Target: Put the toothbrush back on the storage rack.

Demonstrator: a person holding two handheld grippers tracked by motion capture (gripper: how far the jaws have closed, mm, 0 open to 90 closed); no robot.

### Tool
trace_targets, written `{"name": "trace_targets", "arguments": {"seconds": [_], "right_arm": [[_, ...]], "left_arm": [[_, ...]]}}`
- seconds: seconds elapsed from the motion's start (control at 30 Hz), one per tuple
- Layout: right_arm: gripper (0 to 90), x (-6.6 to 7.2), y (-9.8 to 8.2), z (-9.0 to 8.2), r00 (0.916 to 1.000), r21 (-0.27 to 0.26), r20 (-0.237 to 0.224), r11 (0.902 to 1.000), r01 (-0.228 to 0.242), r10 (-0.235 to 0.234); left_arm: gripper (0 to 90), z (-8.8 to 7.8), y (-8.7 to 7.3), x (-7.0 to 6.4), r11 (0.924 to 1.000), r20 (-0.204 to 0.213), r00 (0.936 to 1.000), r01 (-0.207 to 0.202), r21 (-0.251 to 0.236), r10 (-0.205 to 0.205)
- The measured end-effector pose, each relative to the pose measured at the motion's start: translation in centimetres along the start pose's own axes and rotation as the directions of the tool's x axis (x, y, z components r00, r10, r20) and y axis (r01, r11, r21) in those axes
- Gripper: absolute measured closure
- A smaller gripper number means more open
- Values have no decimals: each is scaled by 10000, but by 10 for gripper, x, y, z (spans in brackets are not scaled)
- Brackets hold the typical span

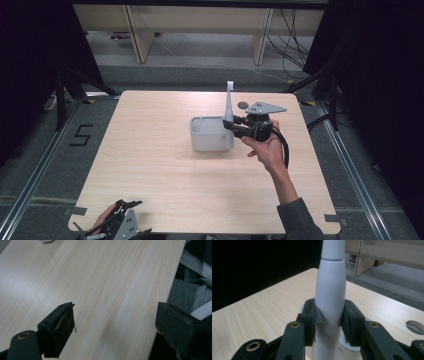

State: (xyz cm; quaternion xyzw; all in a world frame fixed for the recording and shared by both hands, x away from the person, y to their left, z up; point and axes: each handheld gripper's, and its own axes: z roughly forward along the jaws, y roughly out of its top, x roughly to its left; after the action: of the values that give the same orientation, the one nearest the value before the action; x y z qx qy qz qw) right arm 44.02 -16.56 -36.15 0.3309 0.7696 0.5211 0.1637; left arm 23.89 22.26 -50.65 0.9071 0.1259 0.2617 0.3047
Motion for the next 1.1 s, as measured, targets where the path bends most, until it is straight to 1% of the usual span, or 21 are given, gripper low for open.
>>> {"name": "trace_targets", "arguments": {"seconds": [0.03,0.17,0.2,0.23,0.27,0.3,0.37,0.47,0.5,0.57,0.6,0.77,0.8,0.83,0.87,0.9,0.97,1.0,1.03,1.07,1.1], "right_arm": [[668,-1,2,1,9997,-72,62,9997,219,-218],[667,1,6,5,9999,-90,-22,9999,127,-128],[668,3,7,7,9999,-110,-111,9999,-54,52],[667,4,10,9,9999,-116,-66,9998,152,-153],[667,4,10,9,9999,-116,-66,9998,152,-153],[668,4,11,11,9998,-213,-153,9997,126,-129],[667,5,15,13,9998,-208,-173,9998,62,-65],[667,6,19,16,9997,-254,-184,9996,126,-131],[668,6,23,19,9995,-359,-116,9989,285,-290],[668,7,24,20,9996,-335,-216,9993,161,-168],[668,8,28,22,9996,-346,-288,9994,11,-21],[668,8,35,27,9992,-542,-399,9985,1,-23],[668,9,37,28,9994,-563,-350,9984,-38,19],[667,9,40,31,9997,-679,-184,9976,124,-137],[667,10,43,33,9997,-638,-256,9980,-33,17],[667,10,43,33,9997,-638,-256,9980,-33,17],[667,7,47,37,9997,-828,-109,9963,230,-240],[667,8,47,38,9998,-793,-217,9969,6,-23],[667,8,47,38,9998,-793,-217,9969,6,-23],[667,5,49,41,9999,-853,57,9962,166,-161],[667,5,49,41,9999,-853,57,9962,166,-161]], "left_arm": [[152,0,0,0,10000,-2,10000,1,-15,-1],[152,-1,0,0,10000,-42,10000,-25,13,25],[152,0,0,0,10000,-35,10000,-1,-17,0],[152,0,0,0,10000,9,10000,18,-2,-18],[152,0,0,0,10000,9,10000,18,-2,-18],[152,0,0,1,9998,37,10000,-93,177,92],[152,1,0,0,10000,-22,10000,-55,14,55],[152,0,0,0,10000,-2,10000,5,-2,-5],[152,0,0,0,10000,15,10000,9,17,-9],[152,1,0,0,10000,-32,10000,-33,7,33],[152,0,0,1,9999,62,9999,-84,123,84],[152,0,0,0,10000,18,10000,9,18,-9],[152,-1,0,0,10000,15,10000,-21,38,21],[152,-1,0,0,9999,-3,10000,-65,78,65],[152,0,0,0,10000,6,10000,-71,64,71],[152,0,0,0,9999,9,10000,-81,70,81],[152,0,0,0,10000,-1,10000,-74,66,74],[152,-1,0,0,9999,-5,10000,-81,69,81],[152,-1,0,0,9999,-5,10000,-81,69,81],[152,0,0,0,10000,-41,10000,-54,-22,54],[152,0,0,0,10000,-41,10000,-54,-22,54]]}}
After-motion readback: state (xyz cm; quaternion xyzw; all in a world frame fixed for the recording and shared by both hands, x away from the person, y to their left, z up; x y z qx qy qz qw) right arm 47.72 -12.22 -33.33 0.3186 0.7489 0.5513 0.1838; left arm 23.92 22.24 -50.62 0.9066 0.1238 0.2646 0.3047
